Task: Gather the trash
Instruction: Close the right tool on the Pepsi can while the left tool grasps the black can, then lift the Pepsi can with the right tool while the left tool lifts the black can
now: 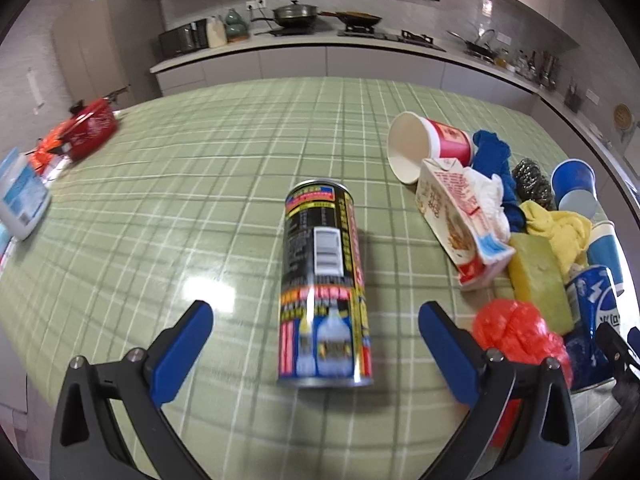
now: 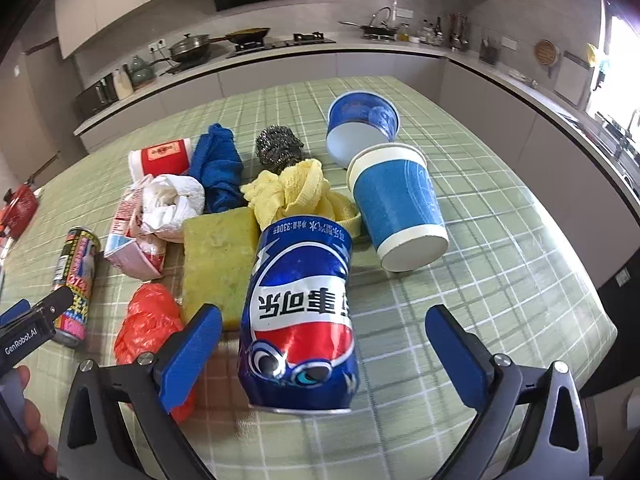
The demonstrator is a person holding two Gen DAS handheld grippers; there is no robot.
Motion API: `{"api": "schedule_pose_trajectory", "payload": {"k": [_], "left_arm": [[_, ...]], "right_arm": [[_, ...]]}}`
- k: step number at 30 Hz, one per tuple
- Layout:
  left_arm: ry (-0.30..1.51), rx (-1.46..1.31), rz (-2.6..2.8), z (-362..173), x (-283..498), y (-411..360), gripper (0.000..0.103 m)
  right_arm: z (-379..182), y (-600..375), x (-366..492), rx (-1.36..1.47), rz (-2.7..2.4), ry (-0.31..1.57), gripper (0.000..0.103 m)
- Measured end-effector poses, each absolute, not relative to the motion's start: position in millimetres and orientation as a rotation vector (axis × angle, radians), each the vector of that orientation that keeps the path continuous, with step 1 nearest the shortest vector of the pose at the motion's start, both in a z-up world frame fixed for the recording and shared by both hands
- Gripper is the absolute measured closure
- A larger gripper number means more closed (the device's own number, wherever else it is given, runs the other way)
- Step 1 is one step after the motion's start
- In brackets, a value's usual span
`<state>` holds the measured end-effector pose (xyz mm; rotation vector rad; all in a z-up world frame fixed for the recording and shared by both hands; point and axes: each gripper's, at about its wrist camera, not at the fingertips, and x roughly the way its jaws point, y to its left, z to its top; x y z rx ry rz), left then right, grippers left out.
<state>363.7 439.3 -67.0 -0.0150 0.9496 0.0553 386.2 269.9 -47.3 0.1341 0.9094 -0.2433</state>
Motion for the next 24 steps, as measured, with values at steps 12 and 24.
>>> {"api": "schedule_pose_trajectory", "payload": {"k": [12, 24], "left_arm": [[1.047, -0.063, -0.051, -91.5, 380.6, 447.8, 0.046], [1.038, -0.128, -0.106, -86.8, 336.6, 461.9, 0.049]], "right_arm": [[-65.8, 271.0, 403.1, 0.185, -0.217, 0.975, 0.039], [-71.2, 265.2, 402.6, 0.226, -0.141, 0.993, 0.039]]}}
